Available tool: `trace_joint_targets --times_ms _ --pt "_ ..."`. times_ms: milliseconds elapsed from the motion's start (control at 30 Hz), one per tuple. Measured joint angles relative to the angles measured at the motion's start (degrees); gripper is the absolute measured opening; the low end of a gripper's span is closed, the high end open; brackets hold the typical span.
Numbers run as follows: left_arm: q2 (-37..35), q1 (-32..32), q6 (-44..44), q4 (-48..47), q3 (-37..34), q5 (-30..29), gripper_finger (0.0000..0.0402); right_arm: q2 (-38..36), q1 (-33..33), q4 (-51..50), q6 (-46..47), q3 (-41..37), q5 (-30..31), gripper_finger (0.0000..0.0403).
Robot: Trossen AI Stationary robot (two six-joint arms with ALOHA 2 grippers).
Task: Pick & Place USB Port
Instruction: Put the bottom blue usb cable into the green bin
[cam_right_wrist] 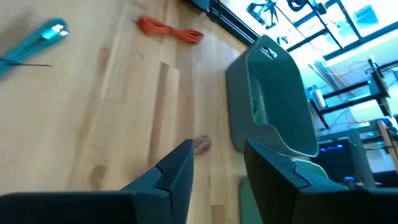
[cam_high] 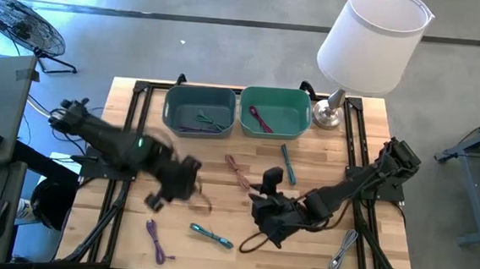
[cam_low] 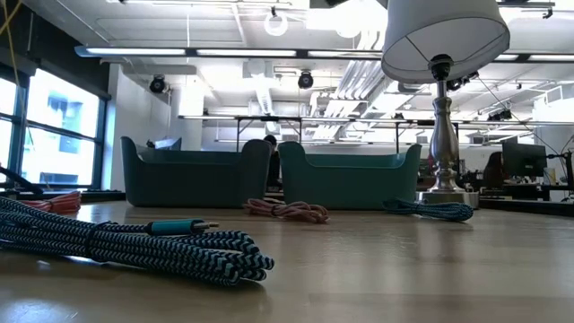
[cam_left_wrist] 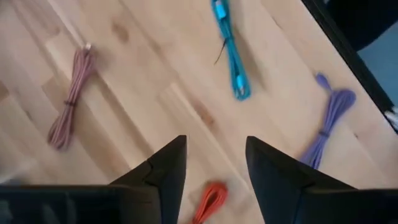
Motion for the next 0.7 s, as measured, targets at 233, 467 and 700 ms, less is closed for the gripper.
trace_joint_targets --times_ms 233,467,700 --pt "8.21 -14.69 -5.73 5.37 -0.02 -15.17 0.0161 0.0 3.54 -0.56 1.45 0.0 -0.56 0.0135" --pt "17.38 -16.07 -11.45 12.09 -0.11 -17.2 0.0161 0.0 6.75 -0.57 4.42 0.0 -1.99 0.0135" --pt "22.79 -14.23 -20.21 17.16 0.0 -14.23 0.0161 0.0 11.09 -0.73 7.03 0.0 -2.52 0.0134"
